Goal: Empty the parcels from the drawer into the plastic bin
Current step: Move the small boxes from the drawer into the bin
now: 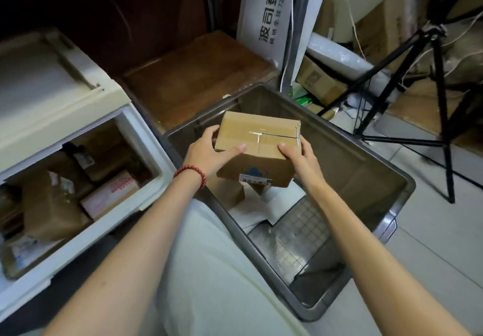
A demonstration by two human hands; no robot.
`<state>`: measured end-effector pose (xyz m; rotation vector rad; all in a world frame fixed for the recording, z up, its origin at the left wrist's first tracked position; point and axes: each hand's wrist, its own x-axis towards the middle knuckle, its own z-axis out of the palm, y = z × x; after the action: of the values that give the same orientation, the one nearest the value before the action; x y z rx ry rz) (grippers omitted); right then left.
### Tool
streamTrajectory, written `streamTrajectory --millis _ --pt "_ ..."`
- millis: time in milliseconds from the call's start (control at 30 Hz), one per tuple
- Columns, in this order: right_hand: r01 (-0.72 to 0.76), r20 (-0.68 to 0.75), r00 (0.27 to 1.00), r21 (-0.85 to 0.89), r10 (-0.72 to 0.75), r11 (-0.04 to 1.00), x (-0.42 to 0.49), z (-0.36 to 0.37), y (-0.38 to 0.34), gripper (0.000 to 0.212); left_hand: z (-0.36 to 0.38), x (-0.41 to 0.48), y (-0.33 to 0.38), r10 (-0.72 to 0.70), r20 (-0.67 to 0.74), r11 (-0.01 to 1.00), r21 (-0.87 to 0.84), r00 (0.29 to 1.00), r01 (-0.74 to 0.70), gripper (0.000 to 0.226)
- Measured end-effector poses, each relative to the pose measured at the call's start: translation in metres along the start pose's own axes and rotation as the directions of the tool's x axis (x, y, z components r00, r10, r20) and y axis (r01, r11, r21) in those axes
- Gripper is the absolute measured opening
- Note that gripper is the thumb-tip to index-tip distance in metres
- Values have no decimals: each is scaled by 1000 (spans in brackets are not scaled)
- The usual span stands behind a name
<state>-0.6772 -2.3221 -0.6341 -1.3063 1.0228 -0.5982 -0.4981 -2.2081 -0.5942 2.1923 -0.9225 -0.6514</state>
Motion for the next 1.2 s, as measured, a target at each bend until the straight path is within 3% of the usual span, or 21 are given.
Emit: streamTrajectory --millis 167,300,433,600,700,833,1033,1200 --pt "-46 -76 996 6 46 999 9 -7 33 74 29 18 -8 -12 144 999 48 989 5 90" --pt "-73 -104 992 -48 67 996 19 -4 44 99 42 38 -8 35 183 985 161 983 -65 107" --pt "-34 -113 993 -136 19 990 34 4 53 124 58 64 -11 36 149 980 186 988 -64 94" --pt "-104 -219 974 -213 56 972 51 14 66 114 77 89 -26 62 159 992 99 985 -79 55" --pt "-137 -240 970 -430 34 893 53 21 74 91 83 99 -35 118 190 958 237 975 -162 33" --pt "-155 -288 958 -542 -9 826 64 30 76 74 90 106 -34 202 56 866 457 978 -205 41" --pt "-176 -349 937 -546 -31 819 98 44 69 71 97 113 -46 211 153 604 756 965 -252 71" --pt "-140 -300 949 -665 -92 733 109 50 69 70 83 111 -54 102 137 574 801 985 -171 66"
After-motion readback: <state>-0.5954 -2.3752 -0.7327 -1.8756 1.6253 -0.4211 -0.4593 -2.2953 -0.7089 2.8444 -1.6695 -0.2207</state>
